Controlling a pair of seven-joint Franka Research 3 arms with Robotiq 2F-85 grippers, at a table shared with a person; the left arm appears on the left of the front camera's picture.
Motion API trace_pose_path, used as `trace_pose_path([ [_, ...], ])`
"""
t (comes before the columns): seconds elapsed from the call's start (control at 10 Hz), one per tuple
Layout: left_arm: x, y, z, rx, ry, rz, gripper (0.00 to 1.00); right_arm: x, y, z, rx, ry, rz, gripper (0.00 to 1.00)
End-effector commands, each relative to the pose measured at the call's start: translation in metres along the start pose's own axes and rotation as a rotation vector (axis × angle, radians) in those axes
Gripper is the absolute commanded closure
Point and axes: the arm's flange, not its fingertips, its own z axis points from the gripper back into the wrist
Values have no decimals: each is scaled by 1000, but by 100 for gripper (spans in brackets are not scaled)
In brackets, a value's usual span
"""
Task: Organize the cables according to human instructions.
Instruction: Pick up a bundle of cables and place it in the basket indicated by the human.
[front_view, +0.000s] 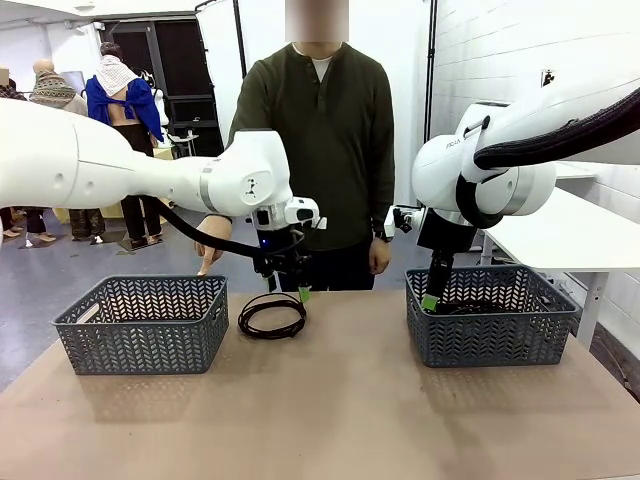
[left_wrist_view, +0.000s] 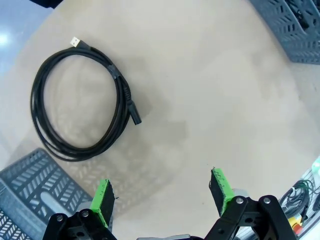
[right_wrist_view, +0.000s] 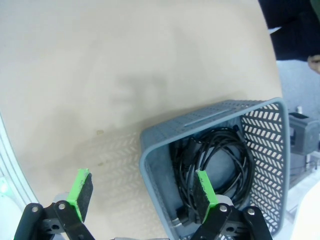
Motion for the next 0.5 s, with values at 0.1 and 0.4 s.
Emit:
trace_pose_path([
  [0.1,21,8,-10,0,26,46,0,0,-2,0,1,9,-1,0],
  [0.4,4,5,-17,-6,18,11,0,0,-2,0,1,9,-1,0],
])
